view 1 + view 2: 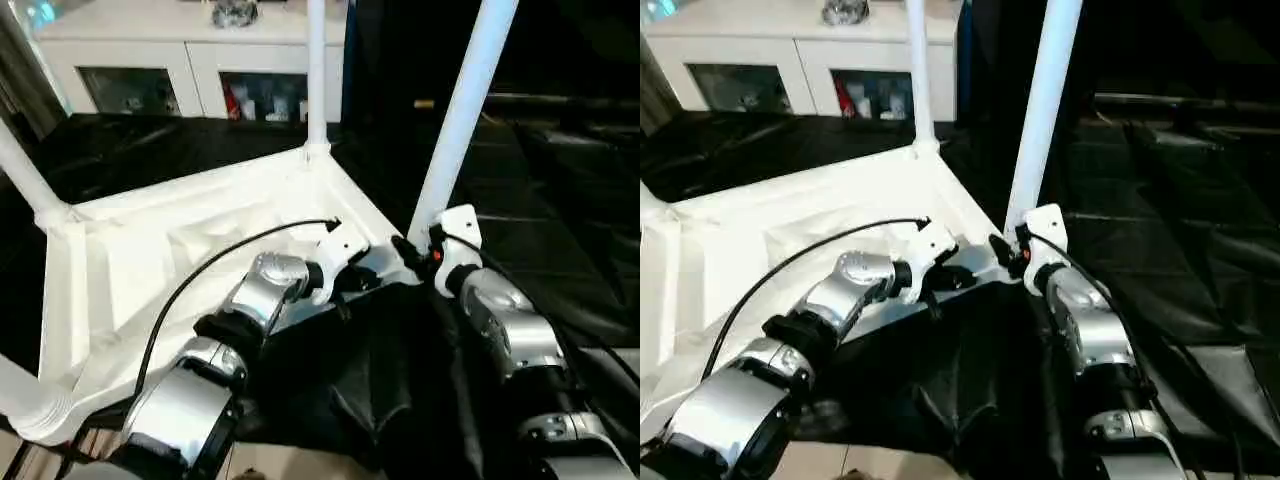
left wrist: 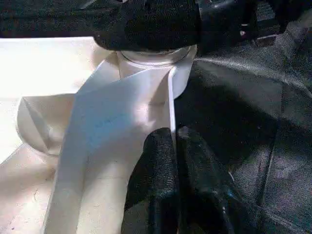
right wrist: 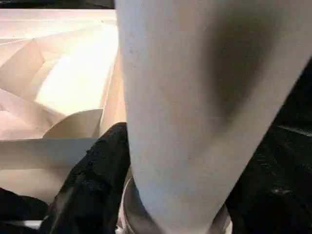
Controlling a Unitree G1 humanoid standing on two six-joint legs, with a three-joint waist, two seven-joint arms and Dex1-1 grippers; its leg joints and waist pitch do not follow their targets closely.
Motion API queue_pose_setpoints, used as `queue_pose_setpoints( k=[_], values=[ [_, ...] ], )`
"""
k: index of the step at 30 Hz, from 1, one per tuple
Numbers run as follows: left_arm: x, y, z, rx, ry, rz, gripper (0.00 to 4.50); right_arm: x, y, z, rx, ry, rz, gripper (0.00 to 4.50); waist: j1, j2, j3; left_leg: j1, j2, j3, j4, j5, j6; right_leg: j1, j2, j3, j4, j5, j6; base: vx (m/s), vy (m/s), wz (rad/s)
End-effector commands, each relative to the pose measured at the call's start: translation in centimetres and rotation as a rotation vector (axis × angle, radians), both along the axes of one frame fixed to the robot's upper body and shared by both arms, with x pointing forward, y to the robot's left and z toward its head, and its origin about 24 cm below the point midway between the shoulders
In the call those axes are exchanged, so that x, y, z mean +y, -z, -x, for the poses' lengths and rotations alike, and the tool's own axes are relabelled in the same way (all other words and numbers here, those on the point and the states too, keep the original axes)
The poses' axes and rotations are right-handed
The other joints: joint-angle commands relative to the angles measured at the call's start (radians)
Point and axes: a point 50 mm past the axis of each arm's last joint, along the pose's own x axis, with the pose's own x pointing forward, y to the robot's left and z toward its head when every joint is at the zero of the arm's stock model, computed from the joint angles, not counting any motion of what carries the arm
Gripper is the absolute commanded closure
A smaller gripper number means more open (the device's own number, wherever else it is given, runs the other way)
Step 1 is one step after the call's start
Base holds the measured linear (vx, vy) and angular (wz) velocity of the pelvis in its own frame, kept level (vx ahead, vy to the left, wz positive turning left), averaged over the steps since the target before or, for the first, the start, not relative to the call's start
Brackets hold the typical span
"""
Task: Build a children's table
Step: Rotate leg to tighten
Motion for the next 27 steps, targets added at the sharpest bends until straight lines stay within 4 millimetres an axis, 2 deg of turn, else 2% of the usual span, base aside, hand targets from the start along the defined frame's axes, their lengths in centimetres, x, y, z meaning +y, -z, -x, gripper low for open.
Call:
queue_pose_setpoints(
  k=[1,2,4,5,6,7,8,10,11,14,16,18,19,20,23,24,26,27],
  values=[
    [-3.2,-2.6,0.1,-0.095,0.100,0.105,4.50,3.6,2.1,1.3,0.101,-0.173,-0.033,1.49,0.002,-0.011,-0.057,0.007,0.047,-0.019,-0.076,-0.261,0.043,0.053,-0.071,0.049,-0.085,-0.293,-0.186,0.000,0.000,0.00],
    [-2.7,-2.4,0.2,-0.103,0.119,0.106,4.50,3.2,2.0,1.5,0.083,-0.227,0.005,1.49,0.001,-0.019,-0.056,0.006,0.046,-0.018,-0.075,-0.256,0.046,0.053,-0.072,0.050,-0.086,-0.296,-0.186,0.000,0.000,0.00],
    [-2.5,-2.3,0.2,-0.106,0.125,0.106,4.50,3.0,1.9,1.6,0.078,-0.251,0.014,1.49,0.004,-0.016,-0.057,0.005,0.048,-0.018,-0.074,-0.248,0.052,0.054,-0.072,0.051,-0.084,-0.290,-0.184,0.000,0.000,0.00],
    [-2.2,-2.2,0.3,-0.105,0.139,0.109,4.50,2.7,1.8,1.8,0.072,-0.287,0.022,1.49,0.004,-0.021,-0.057,0.004,0.047,-0.016,-0.073,-0.236,0.059,0.054,-0.072,0.052,-0.084,-0.273,-0.188,0.000,0.000,0.00],
    [-1.6,-2.1,0.6,-0.101,0.184,0.122,4.50,2.0,1.5,2.2,0.068,-0.358,0.030,1.49,0.009,-0.021,-0.058,0.002,0.046,-0.016,-0.070,-0.212,0.075,0.058,-0.072,0.050,-0.080,-0.248,-0.194,0.000,0.000,0.00],
    [-1.6,-2.1,0.6,-0.101,0.184,0.122,4.50,2.0,1.5,2.2,0.068,-0.358,0.030,1.49,0.009,-0.021,-0.058,0.002,0.046,-0.016,-0.070,-0.212,0.075,0.058,-0.072,0.050,-0.080,-0.248,-0.194,0.000,0.000,0.00],
    [-1.3,-2.0,0.9,-0.094,0.213,0.131,4.50,1.5,1.4,2.5,0.068,-0.396,0.032,1.49,0.011,-0.027,-0.057,0.000,0.046,-0.013,-0.068,-0.202,0.090,0.059,-0.072,0.051,-0.079,-0.236,-0.195,0.000,0.000,0.00],
    [-0.6,-1.9,1.3,-0.082,0.264,0.135,4.50,0.8,1.1,3.0,0.076,-0.467,0.035,1.49,0.017,-0.023,-0.056,0.000,0.049,-0.013,-0.068,-0.196,0.099,0.058,-0.073,0.050,-0.079,-0.257,-0.196,0.000,0.000,0.00],
    [-0.3,-1.8,1.5,-0.077,0.290,0.133,4.50,0.4,1.0,3.4,0.085,-0.509,0.037,1.49,0.019,-0.029,-0.055,-0.001,0.050,-0.013,-0.069,-0.199,0.103,0.059,-0.073,0.049,-0.082,-0.281,-0.192,0.000,0.000,0.00],
    [0.4,-1.6,2.0,-0.062,0.343,0.128,4.50,-0.4,0.7,4.2,0.103,-0.585,0.043,1.49,0.022,-0.023,-0.054,0.004,0.055,-0.013,-0.071,-0.208,0.098,0.052,-0.073,0.050,-0.084,-0.315,-0.189,0.000,0.000,0.00],
    [1.6,-1.5,2.7,-0.044,0.403,0.124,4.50,-1.5,0.4,5.1,0.126,-0.670,0.056,1.49,0.027,-0.027,-0.053,0.003,0.061,-0.015,-0.073,-0.222,0.097,0.054,-0.075,0.052,-0.080,-0.322,-0.186,0.000,0.000,0.00],
    [2.1,-1.5,2.9,-0.035,0.422,0.116,4.50,-1.9,0.3,5.3,0.142,-0.693,0.050,1.49,0.028,-0.023,-0.054,0.006,0.059,-0.013,-0.072,-0.228,0.093,0.046,-0.072,0.052,-0.081,-0.317,-0.193,0.000,0.000,0.00],
    [2.4,-1.4,3.1,-0.025,0.435,0.111,4.50,-2.0,0.2,5.5,0.152,-0.706,0.038,1.49,0.030,-0.027,-0.054,0.004,0.059,-0.015,-0.073,-0.228,0.088,0.051,-0.075,0.052,-0.080,-0.321,-0.192,0.000,0.000,0.00],
    [2.6,-1.4,3.1,-0.022,0.440,0.109,4.50,-2.0,0.2,5.5,0.157,-0.714,0.031,1.49,0.032,-0.024,-0.053,0.004,0.060,-0.014,-0.074,-0.236,0.085,0.048,-0.075,0.052,-0.081,-0.338,-0.190,0.000,0.000,0.00],
    [3.1,-1.2,3.4,-0.009,0.455,0.099,4.50,-2.1,0.0,5.8,0.181,-0.745,0.006,1.49,0.036,-0.025,-0.052,0.005,0.061,-0.015,-0.075,-0.238,0.079,0.048,-0.076,0.053,-0.084,-0.362,-0.179,0.000,0.000,0.00],
    [3.2,-1.2,3.5,-0.005,0.459,0.097,4.50,-2.1,0.0,5.8,0.185,-0.752,0.009,1.72,0.037,-0.026,-0.053,0.006,0.061,-0.014,-0.075,-0.232,0.075,0.046,-0.074,0.054,-0.082,-0.355,-0.176,0.000,0.000,0.00],
    [3.5,-1.3,3.6,0.002,0.463,0.098,4.50,-2.1,-0.1,6.0,0.196,-0.767,0.002,1.72,0.039,-0.026,-0.053,0.005,0.062,-0.015,-0.076,-0.226,0.071,0.047,-0.076,0.055,-0.079,-0.341,-0.180,0.000,0.000,0.00],
    [3.5,-1.4,3.7,0.005,0.464,0.098,4.50,-2.0,0.0,6.1,0.198,-0.773,0.000,1.85,0.038,-0.030,-0.053,0.005,0.060,-0.014,-0.075,-0.226,0.070,0.046,-0.075,0.054,-0.081,-0.345,-0.179,0.000,0.000,0.00]
  ],
)
